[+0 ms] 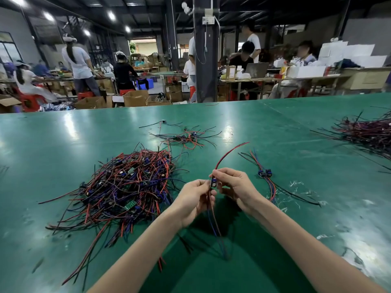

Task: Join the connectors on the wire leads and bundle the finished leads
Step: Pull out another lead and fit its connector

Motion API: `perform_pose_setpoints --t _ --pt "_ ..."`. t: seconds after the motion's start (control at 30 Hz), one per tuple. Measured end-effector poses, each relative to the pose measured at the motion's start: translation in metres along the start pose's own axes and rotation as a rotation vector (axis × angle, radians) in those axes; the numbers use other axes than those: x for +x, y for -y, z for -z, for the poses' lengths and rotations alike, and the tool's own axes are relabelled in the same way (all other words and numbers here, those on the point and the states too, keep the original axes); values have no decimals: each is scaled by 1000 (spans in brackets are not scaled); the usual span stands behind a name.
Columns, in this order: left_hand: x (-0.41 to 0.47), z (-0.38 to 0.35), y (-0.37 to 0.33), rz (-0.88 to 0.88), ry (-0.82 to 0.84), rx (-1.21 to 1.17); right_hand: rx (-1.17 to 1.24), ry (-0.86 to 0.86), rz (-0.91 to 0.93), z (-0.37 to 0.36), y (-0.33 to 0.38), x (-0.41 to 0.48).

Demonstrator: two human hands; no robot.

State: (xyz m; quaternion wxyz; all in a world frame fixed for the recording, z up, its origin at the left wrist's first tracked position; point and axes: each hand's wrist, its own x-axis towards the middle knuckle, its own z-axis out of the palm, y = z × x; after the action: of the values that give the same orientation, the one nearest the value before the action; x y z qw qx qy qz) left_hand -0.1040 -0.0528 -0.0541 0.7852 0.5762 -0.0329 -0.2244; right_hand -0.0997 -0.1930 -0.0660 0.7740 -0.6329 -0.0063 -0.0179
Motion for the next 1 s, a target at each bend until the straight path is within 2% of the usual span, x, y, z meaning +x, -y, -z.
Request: perform_pose_setpoints --t 0.17,0.33,0.5,1.0 --pt "3 0 7 -195 -123 261 -137 -53 66 -2 0 0" --pt "7 5 6 -311 -199 229 -222 -22 96 -3 5 -5" --pt "6 9 4 -342 -138 207 -252 45 52 -8 5 -10" --pt "10 18 3 -403 -196 276 -138 102 -106 -10 12 -15"
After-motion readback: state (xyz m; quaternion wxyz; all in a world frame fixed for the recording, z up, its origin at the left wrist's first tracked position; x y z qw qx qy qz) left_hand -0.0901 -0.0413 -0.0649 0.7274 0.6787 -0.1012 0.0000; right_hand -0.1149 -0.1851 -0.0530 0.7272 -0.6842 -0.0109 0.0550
